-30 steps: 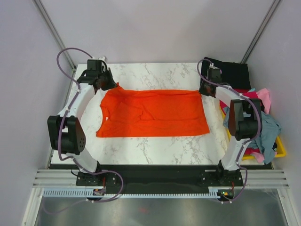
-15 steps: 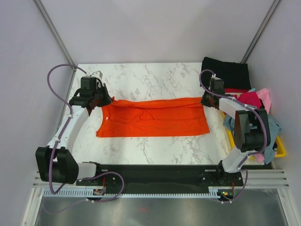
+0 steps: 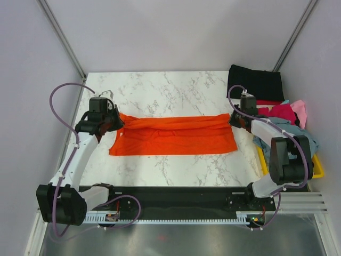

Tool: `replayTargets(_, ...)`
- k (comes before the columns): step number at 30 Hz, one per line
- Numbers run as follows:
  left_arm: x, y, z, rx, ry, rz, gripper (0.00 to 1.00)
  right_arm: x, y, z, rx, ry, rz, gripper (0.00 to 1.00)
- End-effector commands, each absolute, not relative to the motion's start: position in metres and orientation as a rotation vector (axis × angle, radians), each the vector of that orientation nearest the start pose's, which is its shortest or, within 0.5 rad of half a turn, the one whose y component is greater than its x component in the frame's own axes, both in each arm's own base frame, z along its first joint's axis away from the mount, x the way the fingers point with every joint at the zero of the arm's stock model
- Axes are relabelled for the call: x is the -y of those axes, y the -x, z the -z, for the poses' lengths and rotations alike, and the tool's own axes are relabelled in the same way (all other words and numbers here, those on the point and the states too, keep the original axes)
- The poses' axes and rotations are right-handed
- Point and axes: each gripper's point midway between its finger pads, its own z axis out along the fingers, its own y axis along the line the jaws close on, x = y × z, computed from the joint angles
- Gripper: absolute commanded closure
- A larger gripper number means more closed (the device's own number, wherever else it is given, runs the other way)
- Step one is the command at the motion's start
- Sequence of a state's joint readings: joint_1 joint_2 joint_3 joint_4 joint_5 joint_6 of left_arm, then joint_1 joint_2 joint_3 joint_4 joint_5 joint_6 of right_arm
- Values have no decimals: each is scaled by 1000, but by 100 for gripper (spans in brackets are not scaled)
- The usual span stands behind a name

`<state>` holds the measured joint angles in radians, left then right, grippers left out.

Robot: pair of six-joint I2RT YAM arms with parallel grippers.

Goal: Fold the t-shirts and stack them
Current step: Fold the tshirt

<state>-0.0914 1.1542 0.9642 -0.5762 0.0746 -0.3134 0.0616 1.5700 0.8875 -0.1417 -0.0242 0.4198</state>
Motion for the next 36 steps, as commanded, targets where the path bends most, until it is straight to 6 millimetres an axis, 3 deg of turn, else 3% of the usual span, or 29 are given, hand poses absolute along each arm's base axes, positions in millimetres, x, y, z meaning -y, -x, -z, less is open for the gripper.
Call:
replayTargets(1, 40, -305, -173, -2317, 191, 185, 98, -37, -387, -76, -2318, -430, -216, 95)
replayTargets(7, 33, -294, -167, -2332, 200, 143, 98, -33, -375, -70, -2325, -457, -193, 89)
replayTargets(9, 33, -290, -164, -2343, 200, 145, 98, -32, -369, -66, -2333, -474, -190, 73)
replayTargets(10, 34, -287, -162, -2356, 199, 150, 98, -32, -367, -64, -2338, -479, -188, 48)
replayTargets(11, 36, -285, -160, -2363, 195, 162, 98, -30, -365, -62, -2338, -494, -175, 39)
replayTargets(14, 45, -275, -157, -2388, 178, 227, 95, -20, -355, -58, -2331, -542, -118, 29)
replayTargets(18, 54, -264, -153, -2407, 168, 287, 90, -14, -354, -70, -2285, -571, -93, 26)
replayTargets(20, 63, -262, -159, -2406, 146, 339, 89, -18, -358, -79, -2266, -570, -127, 26)
replayTargets(24, 75, -260, -166, -2414, 95, 415, 75, -25, -363, -101, -2217, -551, -187, 26)
replayTargets(27, 92, -249, -169, -2448, 14, 516, 71, -27, -363, -114, -2185, -531, -206, 26)
replayTargets(29, 90, -249, -180, -2426, 8, 492, 70, -30, -362, -123, -2166, -515, -230, 26)
replayTargets(32, 74, -256, -197, -2336, 93, 392, 63, -51, -364, -133, -2153, -432, -316, 30)
replayTargets(34, 62, -271, -202, -2272, 156, 311, 59, -90, -367, -144, -2152, -295, -377, 31)
replayTargets(35, 60, -280, -195, -2290, 178, 292, 59, -108, -368, -148, -2157, -244, -406, 31)
replayTargets(36, 56, -288, -192, -2288, 214, 264, 62, -150, -367, -153, -2176, -134, -464, 32)
